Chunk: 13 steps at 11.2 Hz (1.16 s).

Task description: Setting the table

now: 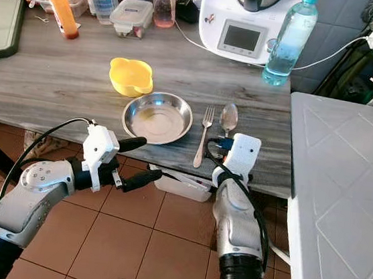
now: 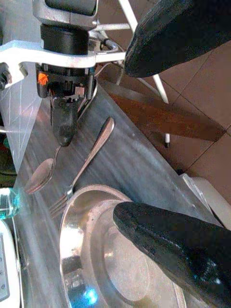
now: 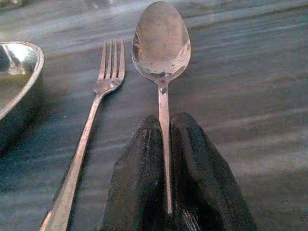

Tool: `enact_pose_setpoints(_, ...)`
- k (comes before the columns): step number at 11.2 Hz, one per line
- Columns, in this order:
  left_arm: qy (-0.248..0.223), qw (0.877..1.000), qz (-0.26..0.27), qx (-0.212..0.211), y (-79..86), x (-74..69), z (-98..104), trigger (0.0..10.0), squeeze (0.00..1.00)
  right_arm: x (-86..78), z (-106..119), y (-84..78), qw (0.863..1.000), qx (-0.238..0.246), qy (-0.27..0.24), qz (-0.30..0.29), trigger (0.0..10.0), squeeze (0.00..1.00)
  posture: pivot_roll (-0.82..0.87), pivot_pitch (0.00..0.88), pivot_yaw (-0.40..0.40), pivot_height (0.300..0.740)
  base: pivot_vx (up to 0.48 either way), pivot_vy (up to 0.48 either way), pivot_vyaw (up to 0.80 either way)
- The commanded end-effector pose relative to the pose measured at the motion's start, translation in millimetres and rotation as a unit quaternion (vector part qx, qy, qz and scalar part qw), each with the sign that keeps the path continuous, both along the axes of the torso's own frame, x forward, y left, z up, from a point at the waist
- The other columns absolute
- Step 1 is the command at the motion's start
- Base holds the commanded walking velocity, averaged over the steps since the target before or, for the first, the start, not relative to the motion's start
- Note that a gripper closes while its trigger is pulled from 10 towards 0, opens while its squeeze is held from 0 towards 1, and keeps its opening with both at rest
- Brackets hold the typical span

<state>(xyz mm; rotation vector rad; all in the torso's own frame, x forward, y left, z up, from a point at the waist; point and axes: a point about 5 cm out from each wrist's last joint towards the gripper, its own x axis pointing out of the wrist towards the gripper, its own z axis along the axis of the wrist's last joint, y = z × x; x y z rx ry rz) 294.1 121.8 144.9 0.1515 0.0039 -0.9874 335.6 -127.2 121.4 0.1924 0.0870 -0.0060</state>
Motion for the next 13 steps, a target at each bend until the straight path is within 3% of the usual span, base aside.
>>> enact_pose_setpoints(1,-0.002,1.0,-0.007,0.004,-1.3,-3.1,0.9,10.0,0.0,1.0,-1.2,0.9,1.0,0.004,0.002,0.003,10.0,0.0,0.13,0.165,0.023,0.74,0.0,0.0,0.0)
enact_pose_setpoints(2,-0.001,1.0,-0.008,0.006,-1.3,-3.7,-0.3,10.0,0.0,1.8,-0.5,-0.5,1.0,0.003,0.001,-0.002,10.0,0.69,0.13,0.166,0.024,0.74,0.0,0.0,0.0)
enact_pose_setpoints(3,-0.001,1.0,-0.008,0.007,-1.5,-3.3,-0.1,10.0,0.0,1.8,-1.1,-2.3,1.0,0.002,0.001,-0.009,10.0,0.76,0.13,0.166,0.025,0.74,0.0,0.0,0.0)
enact_pose_setpoints(6,-0.001,1.0,-0.008,0.009,-1.0,-3.0,-0.1,10.0,0.0,0.2,-4.2,-5.5,1.0,0.003,0.003,-0.017,10.0,0.77,0.14,0.17,0.03,0.74,0.0,0.0,0.0)
enact_pose_setpoints(7,0.0,1.0,-0.008,0.009,-0.8,-3.3,-0.1,10.0,0.0,-0.1,-4.7,-5.6,1.0,0.004,0.002,-0.017,10.0,0.84,0.14,0.173,0.032,0.74,0.0,0.0,0.0)
enact_pose_setpoints(8,0.0,1.0,-0.009,0.01,-1.5,-3.3,-0.1,10.0,0.0,-0.3,-3.0,-7.0,1.0,0.005,-0.003,-0.017,10.0,1.0,0.14,0.174,0.033,0.74,0.0,0.0,0.0)
enact_pose_setpoints(13,-0.006,1.0,-0.007,0.004,-4.5,0.2,2.2,10.0,0.0,-7.0,21.3,-5.2,0.996,-0.049,-0.077,0.007,10.0,1.0,0.13,0.162,0.034,0.74,0.0,0.0,0.0)
